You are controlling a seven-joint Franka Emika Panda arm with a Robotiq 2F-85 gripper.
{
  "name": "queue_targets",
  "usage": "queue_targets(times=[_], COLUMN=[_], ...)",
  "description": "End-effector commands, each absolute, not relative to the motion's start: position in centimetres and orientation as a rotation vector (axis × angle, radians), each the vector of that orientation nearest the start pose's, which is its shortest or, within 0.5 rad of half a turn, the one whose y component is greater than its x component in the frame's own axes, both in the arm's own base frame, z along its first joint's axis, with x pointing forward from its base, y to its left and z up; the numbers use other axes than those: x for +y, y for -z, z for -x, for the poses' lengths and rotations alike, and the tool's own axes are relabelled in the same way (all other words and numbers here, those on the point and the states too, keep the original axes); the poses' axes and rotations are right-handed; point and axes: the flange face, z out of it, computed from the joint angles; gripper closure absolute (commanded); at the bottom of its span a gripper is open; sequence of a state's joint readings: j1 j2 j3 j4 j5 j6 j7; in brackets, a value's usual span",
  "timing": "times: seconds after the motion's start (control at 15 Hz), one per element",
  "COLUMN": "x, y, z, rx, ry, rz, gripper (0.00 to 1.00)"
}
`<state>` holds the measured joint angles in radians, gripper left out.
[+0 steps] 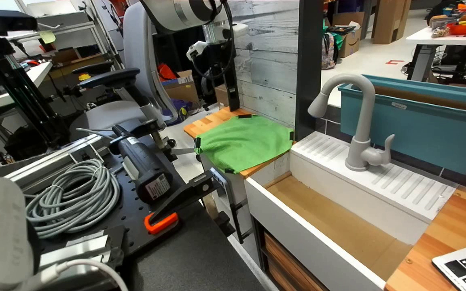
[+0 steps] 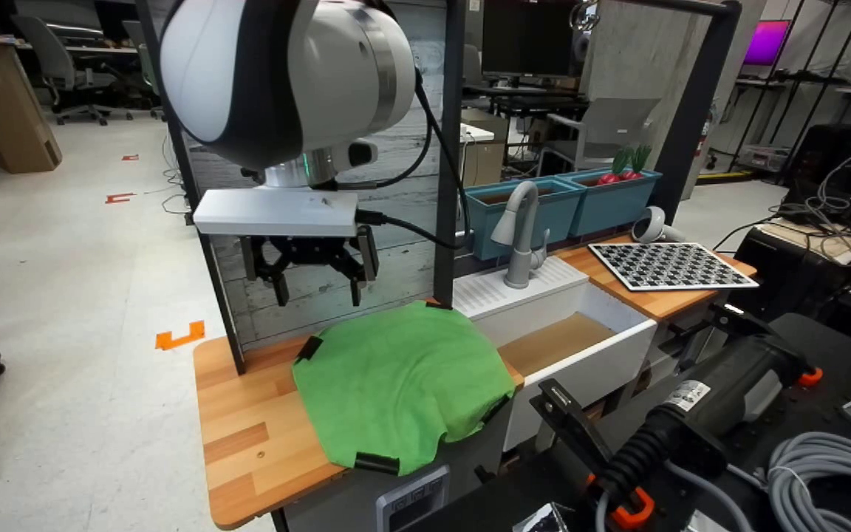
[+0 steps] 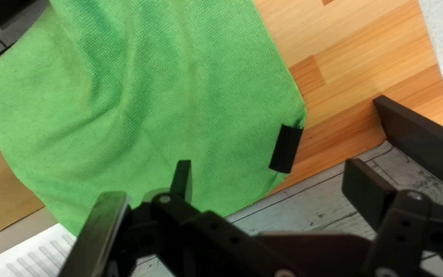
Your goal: Fold the green towel
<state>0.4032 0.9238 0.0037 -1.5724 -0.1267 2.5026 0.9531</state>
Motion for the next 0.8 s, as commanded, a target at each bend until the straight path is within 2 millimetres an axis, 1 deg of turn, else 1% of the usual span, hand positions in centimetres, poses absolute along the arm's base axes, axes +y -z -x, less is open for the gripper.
queue_targets(times=[0.0, 0.13, 0.33, 0.73], x=[27.3, 27.4, 27.3, 27.5], y=[-9.4, -9.2, -7.9, -5.0], z=[-63.2, -63.3, -63.8, -64.3], rx=[0.706, 0.732, 0.78, 0.786], ry=[0.08, 0.11, 0.115, 0.141], rz=[3.114, 3.105, 3.091, 3.024], gripper=[0.0, 0.0, 0.0, 0.0])
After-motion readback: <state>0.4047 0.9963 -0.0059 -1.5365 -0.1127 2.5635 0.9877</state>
